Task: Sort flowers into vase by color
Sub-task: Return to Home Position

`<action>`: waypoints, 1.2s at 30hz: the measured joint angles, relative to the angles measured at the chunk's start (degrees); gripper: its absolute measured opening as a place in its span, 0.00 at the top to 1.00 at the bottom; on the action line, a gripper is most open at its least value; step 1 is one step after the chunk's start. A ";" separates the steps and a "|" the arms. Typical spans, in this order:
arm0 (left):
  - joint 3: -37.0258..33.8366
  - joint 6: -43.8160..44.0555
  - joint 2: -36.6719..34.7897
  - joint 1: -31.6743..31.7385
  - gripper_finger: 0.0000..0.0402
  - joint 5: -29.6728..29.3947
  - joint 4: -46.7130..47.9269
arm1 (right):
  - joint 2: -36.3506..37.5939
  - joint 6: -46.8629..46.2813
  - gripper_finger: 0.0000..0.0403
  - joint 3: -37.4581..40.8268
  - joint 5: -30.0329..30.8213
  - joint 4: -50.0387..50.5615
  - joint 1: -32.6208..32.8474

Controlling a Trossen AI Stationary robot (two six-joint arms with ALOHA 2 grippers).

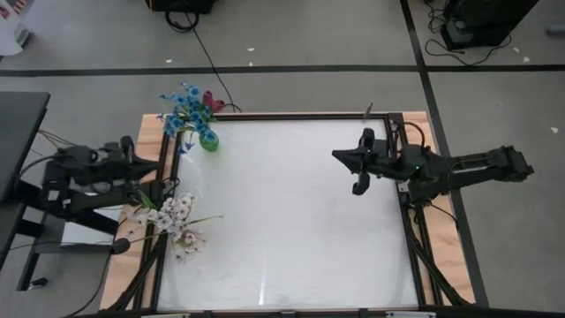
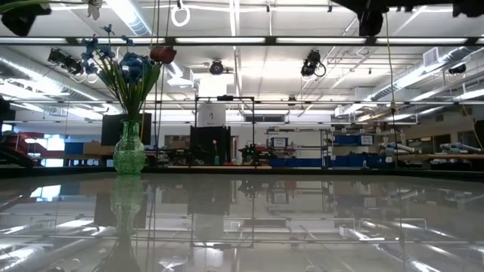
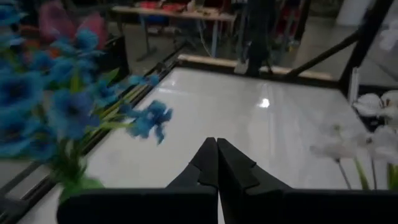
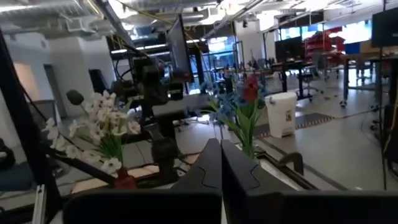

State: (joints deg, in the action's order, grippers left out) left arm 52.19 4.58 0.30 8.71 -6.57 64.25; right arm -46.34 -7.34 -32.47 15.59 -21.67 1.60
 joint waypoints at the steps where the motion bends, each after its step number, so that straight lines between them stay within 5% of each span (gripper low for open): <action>1: -1.54 -0.22 -0.12 -0.02 1.00 0.41 -2.13 | 0.09 -0.11 1.00 1.58 -0.17 -2.09 -0.17; 6: -8.76 -0.94 -0.07 -0.02 1.00 0.19 -9.85 | 1.08 -2.11 1.00 6.71 -1.36 -7.05 -1.67; 14: -8.91 1.64 0.05 -0.02 1.00 -4.81 -10.77 | 4.79 -1.52 1.00 10.13 -6.32 -6.67 -6.12; 26: -16.91 4.91 -0.05 -0.02 1.00 -9.20 -26.40 | 5.78 -3.03 1.00 10.80 -14.82 -7.28 -11.84; 36: -18.14 9.66 0.39 -0.02 1.00 -26.50 -26.82 | 5.77 -4.58 1.00 10.78 -20.10 -7.41 -12.43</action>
State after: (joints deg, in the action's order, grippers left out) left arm 34.05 14.24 0.69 8.69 -33.07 37.44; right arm -40.58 -11.92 -21.69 -4.51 -29.07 -10.83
